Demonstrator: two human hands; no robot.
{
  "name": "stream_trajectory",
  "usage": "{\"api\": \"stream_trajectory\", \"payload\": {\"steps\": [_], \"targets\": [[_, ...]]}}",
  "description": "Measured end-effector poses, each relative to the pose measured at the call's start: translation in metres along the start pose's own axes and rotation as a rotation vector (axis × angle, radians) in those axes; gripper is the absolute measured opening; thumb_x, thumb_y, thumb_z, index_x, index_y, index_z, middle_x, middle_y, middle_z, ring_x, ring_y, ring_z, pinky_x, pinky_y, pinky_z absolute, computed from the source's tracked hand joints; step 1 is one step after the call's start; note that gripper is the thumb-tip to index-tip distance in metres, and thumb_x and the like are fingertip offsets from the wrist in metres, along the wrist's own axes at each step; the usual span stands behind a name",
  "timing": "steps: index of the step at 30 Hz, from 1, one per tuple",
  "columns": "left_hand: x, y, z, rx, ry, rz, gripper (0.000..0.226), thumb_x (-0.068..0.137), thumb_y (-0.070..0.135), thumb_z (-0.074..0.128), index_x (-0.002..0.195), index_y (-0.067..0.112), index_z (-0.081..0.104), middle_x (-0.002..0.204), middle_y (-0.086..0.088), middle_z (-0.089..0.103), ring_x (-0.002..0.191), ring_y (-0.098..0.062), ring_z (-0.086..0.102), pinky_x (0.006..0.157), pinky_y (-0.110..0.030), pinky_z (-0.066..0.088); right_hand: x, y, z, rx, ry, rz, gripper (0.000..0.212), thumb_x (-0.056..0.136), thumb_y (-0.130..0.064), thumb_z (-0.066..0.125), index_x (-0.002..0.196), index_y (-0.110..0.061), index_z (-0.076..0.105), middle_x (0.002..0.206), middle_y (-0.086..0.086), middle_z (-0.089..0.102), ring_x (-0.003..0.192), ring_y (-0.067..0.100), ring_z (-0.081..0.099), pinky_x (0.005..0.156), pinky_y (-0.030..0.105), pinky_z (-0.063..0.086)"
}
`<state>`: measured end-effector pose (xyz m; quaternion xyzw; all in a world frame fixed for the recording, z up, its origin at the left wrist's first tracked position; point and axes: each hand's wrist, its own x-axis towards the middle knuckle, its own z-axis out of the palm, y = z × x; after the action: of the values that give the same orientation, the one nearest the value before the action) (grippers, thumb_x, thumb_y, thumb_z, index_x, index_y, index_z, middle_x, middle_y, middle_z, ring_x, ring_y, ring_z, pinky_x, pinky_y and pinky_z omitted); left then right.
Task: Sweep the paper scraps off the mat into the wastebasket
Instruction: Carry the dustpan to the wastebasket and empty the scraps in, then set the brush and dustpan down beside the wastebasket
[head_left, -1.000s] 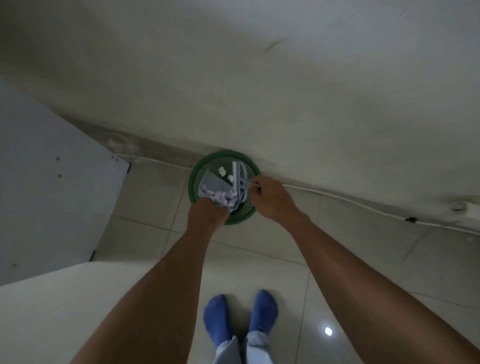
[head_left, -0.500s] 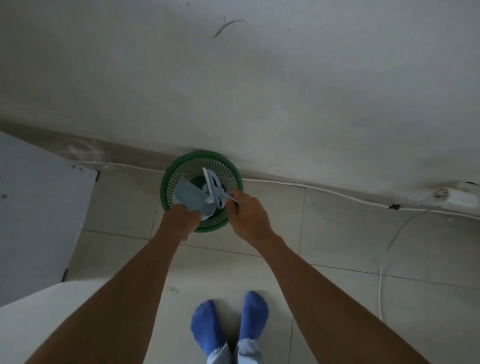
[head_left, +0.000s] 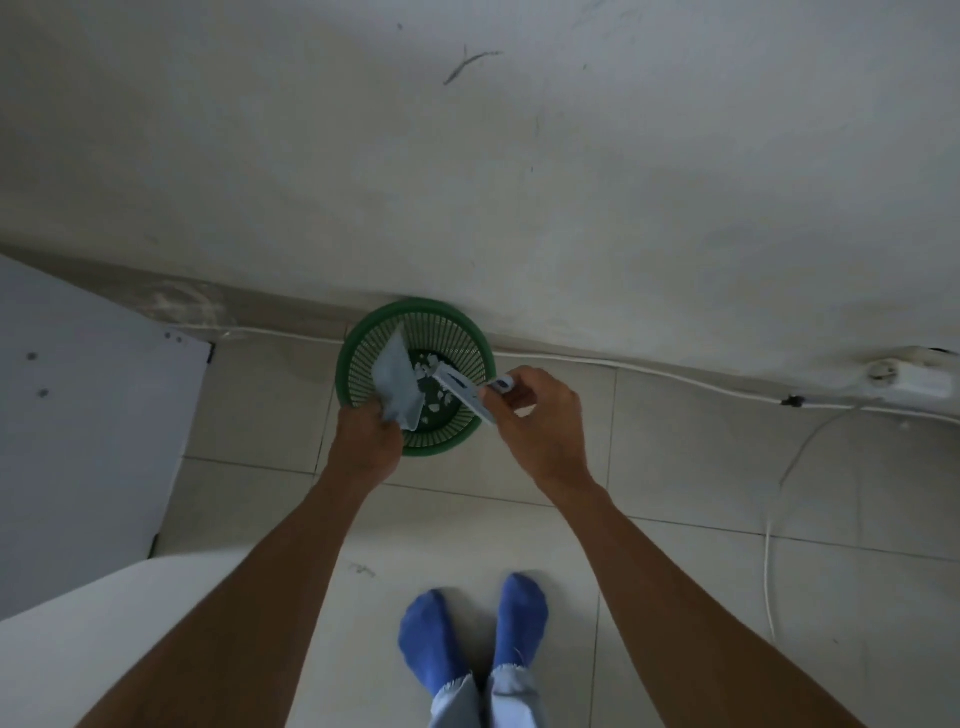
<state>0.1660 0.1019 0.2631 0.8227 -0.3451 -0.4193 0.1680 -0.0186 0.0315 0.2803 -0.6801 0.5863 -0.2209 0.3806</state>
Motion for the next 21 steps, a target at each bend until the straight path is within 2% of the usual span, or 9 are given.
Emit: {"api": "stream_trajectory", "payload": {"steps": [1,3,6,9,13,15,17,19,21], "targets": [[-0.003,0.004,-0.002,-0.047,0.040,0.061,0.016,0.092,0.001,0.050,0.102,-0.002,0.062,0.079,-0.007,0.058,0.070,-0.022,0.055,0.053,-0.008,0.042,-0.003,0.000,-0.005,0.001,0.025,-0.028,0.015,0.082,-0.031,0.076,0.085,-0.017,0.070,0.081,-0.006,0.071,0.068,0.004,0.067,0.058,0.031,0.059],[-0.008,0.014,-0.005,-0.141,0.144,0.139,0.018,0.087,0.000,0.059,0.105,0.001,0.064,0.083,-0.002,0.060,0.067,-0.011,0.054,0.054,-0.006,0.040,-0.011,0.000,-0.018,-0.022,0.036,-0.115,0.016,0.083,-0.030,0.077,0.089,-0.017,0.070,0.092,-0.006,0.069,0.073,0.003,0.068,0.056,0.025,0.058],[-0.010,0.029,-0.002,-0.262,0.212,0.187,0.015,0.081,0.003,0.070,0.096,0.002,0.068,0.088,-0.005,0.069,0.073,-0.012,0.062,0.064,-0.015,0.050,-0.022,0.010,-0.039,-0.070,-0.029,-0.153,0.021,0.084,-0.031,0.076,0.100,-0.018,0.072,0.108,-0.010,0.069,0.084,0.004,0.068,0.062,0.022,0.059],[-0.009,0.045,0.012,-0.244,0.108,0.258,0.010,0.076,0.006,0.075,0.086,0.005,0.073,0.081,-0.007,0.074,0.072,-0.021,0.069,0.072,-0.027,0.056,-0.029,0.029,-0.063,-0.159,-0.116,-0.094,0.026,0.083,-0.043,0.071,0.099,-0.023,0.072,0.099,-0.012,0.072,0.084,0.007,0.068,0.067,0.030,0.061],[-0.010,0.074,0.044,-0.123,-0.050,0.351,0.011,0.077,0.007,0.076,0.088,0.005,0.076,0.077,-0.001,0.071,0.063,-0.006,0.062,0.062,-0.002,0.046,-0.030,0.057,-0.091,-0.344,-0.160,-0.249,0.020,0.083,-0.035,0.073,0.094,-0.019,0.071,0.116,-0.006,0.066,0.109,0.009,0.060,0.075,0.024,0.057],[-0.009,0.084,0.059,-0.135,-0.156,0.333,0.011,0.076,0.007,0.077,0.087,0.006,0.076,0.073,0.002,0.068,0.057,0.003,0.060,0.058,0.000,0.044,-0.025,0.067,-0.097,-0.395,-0.253,-0.276,0.019,0.086,-0.032,0.071,0.095,-0.016,0.068,0.129,-0.003,0.062,0.125,0.011,0.051,0.089,0.022,0.050],[-0.005,0.093,0.081,-0.154,-0.264,0.312,0.011,0.075,0.004,0.077,0.085,0.008,0.075,0.072,0.000,0.069,0.055,0.007,0.060,0.058,-0.004,0.048,-0.019,0.088,-0.101,-0.389,-0.343,-0.206,0.025,0.090,-0.030,0.067,0.108,-0.013,0.067,0.137,-0.001,0.059,0.132,0.013,0.047,0.103,0.024,0.042],[0.003,0.100,0.101,-0.199,-0.354,0.265,0.012,0.074,0.000,0.077,0.084,0.008,0.074,0.074,-0.009,0.071,0.054,0.004,0.061,0.060,-0.013,0.053,-0.012,0.111,-0.102,-0.350,-0.419,-0.083,0.032,0.093,-0.032,0.061,0.121,-0.015,0.062,0.132,0.001,0.062,0.123,0.016,0.055,0.105,0.031,0.044],[0.017,0.107,0.120,-0.264,-0.410,0.188,0.014,0.073,-0.002,0.077,0.086,0.002,0.073,0.076,-0.013,0.071,0.056,-0.004,0.063,0.059,-0.017,0.055,-0.004,0.135,-0.099,-0.303,-0.456,-0.021,0.019,0.093,-0.034,0.059,0.104,-0.019,0.062,0.102,0.002,0.070,0.090,0.019,0.065,0.084,0.042,0.055]]}}
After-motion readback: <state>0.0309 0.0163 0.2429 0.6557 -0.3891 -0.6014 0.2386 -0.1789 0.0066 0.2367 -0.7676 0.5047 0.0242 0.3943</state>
